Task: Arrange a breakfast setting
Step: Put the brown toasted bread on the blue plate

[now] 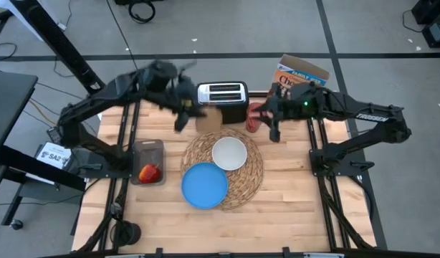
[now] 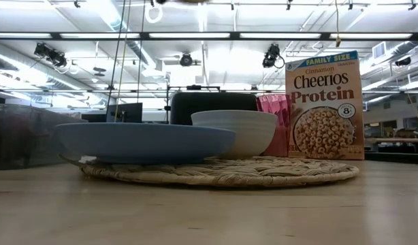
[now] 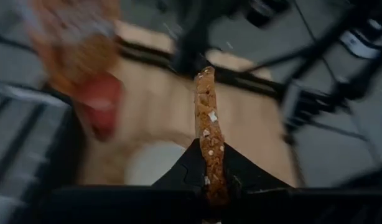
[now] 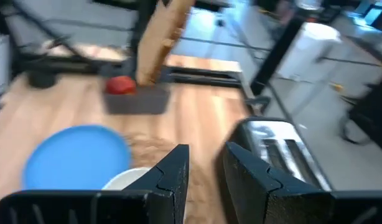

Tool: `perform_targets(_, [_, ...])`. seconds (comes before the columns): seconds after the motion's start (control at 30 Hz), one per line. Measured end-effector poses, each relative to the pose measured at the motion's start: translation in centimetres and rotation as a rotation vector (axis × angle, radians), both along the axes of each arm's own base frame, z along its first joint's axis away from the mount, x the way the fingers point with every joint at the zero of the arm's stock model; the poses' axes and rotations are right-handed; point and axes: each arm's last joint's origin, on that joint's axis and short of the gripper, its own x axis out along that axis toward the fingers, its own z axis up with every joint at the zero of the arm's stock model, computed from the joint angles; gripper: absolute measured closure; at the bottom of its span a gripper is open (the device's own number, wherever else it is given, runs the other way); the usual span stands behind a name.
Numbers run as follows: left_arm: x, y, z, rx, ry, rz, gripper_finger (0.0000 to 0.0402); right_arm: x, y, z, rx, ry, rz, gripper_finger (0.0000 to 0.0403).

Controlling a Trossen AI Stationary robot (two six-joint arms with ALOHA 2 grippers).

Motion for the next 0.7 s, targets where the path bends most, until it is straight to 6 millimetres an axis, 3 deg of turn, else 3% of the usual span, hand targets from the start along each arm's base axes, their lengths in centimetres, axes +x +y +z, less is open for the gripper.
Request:
perform_targets(0.17, [1.3,-6.5,-1.9,-0.079,0.105,-0.066,0.0379,1.0,3.0,-0.9,0.000,0.054,0.118,0.0293])
perform_targets(0.4, [3.0,-14.2,-7.8,-0.142,0.082,-0.129,0.0379,1.1,7.4,-1.8,0.065,0.097,0.129,0.0293])
perform_targets(0.53, [2.6,-16.2,-12.3,-0.137,0.156,-0.114,0.0379,1.1,9.9,-2.2,0.159,0.103,0.123,0.0293])
perform_targets(0.7, [2.0,-17.0,-17.9,-0.173,0.176,-0.076,0.0379,1.8,12.8,-3.5,0.270,0.127,0.080,0.0293])
